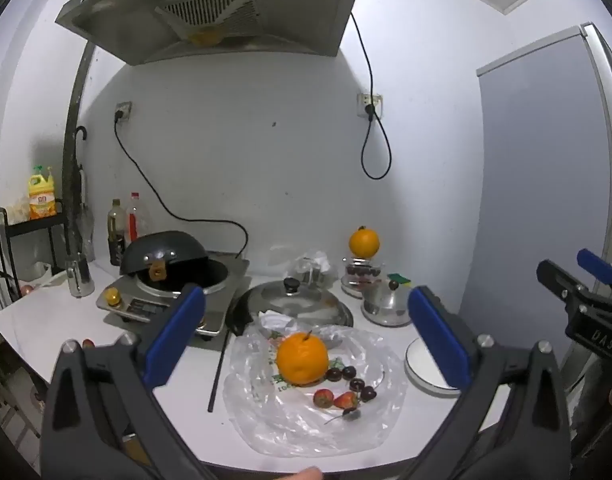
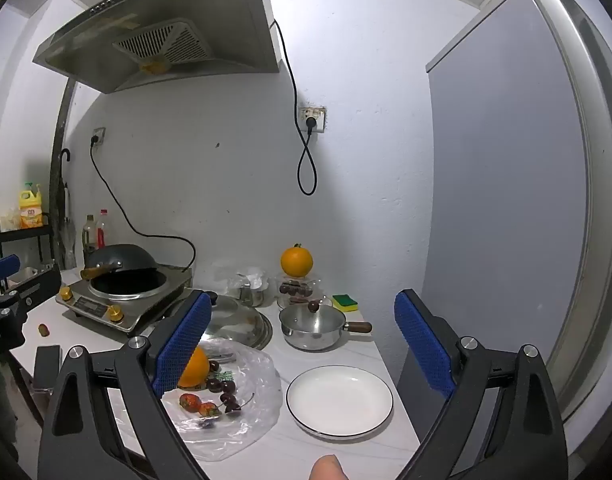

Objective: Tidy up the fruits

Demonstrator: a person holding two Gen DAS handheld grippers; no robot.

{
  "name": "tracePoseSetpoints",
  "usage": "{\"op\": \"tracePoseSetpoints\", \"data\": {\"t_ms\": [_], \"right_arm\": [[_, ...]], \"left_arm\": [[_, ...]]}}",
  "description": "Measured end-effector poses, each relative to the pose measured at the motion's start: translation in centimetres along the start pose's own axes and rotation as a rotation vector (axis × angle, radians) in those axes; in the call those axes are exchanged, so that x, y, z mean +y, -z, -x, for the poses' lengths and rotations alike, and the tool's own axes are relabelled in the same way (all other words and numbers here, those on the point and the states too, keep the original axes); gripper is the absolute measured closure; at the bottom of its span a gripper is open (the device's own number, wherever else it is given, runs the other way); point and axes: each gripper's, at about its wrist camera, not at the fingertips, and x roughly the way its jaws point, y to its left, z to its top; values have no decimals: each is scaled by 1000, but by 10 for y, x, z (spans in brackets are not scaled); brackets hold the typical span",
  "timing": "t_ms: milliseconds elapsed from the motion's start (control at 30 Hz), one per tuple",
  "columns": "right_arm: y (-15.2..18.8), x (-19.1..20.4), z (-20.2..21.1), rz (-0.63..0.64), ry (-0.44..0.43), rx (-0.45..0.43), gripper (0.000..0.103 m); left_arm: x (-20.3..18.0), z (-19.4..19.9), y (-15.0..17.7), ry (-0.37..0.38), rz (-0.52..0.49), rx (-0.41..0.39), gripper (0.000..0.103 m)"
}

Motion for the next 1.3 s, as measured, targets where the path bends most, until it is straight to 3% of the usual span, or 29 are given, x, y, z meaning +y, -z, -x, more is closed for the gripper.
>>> {"op": "tracePoseSetpoints", "data": {"t_ms": [100, 467, 1300], "right_arm": [[0, 0, 0, 0, 0, -7, 8], [-1, 1, 0, -1, 1, -4, 8], [1, 4, 2, -4, -5, 9, 8]], "left_arm": [[-6, 9, 5, 10, 1, -43, 1], [12, 3, 5, 41, 38, -7, 1], [0, 8, 4, -19, -30, -70, 1]]}}
